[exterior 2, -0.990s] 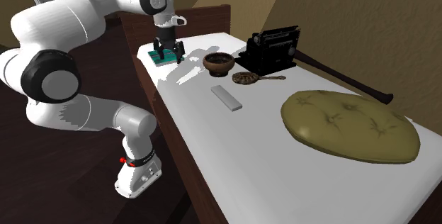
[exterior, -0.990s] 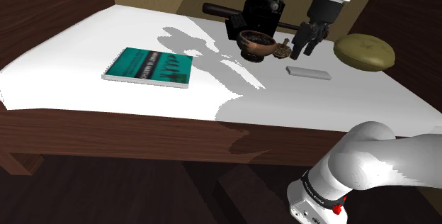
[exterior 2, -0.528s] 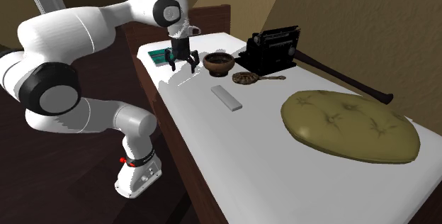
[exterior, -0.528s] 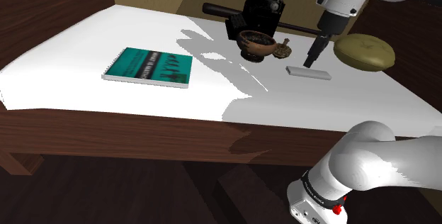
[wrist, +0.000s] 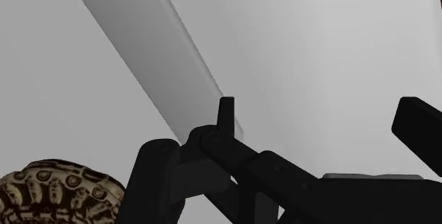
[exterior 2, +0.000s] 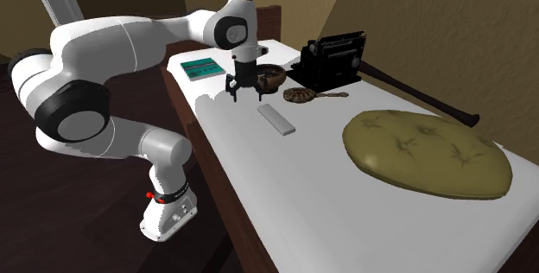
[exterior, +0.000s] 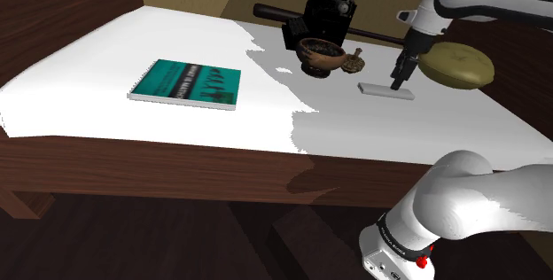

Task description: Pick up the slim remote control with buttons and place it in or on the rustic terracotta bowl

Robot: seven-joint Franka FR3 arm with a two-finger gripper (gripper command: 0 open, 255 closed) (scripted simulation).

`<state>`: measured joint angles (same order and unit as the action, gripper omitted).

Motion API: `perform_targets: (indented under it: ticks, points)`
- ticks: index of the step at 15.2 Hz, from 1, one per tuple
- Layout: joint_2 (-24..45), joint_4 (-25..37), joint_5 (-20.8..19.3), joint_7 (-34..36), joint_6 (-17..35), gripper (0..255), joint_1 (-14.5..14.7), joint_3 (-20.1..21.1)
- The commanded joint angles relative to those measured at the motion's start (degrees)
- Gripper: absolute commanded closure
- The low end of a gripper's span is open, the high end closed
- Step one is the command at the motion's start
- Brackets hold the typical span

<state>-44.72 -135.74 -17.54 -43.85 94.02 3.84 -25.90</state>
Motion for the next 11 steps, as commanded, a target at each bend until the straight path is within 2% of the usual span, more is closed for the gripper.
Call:
perform_targets:
  ticks: [1, 7, 11]
  points:
    - [1.9, 0.8, -2.0, -5.8, 2.0, 0, 0.9, -3.7]
    - [10.4, 5.5, -4.9, -21.9, 9.0, 0, 5.7, -14.9]
    - [11.6, 4.1, -5.4, -23.3, 11.9, 0, 6.3, -16.9]
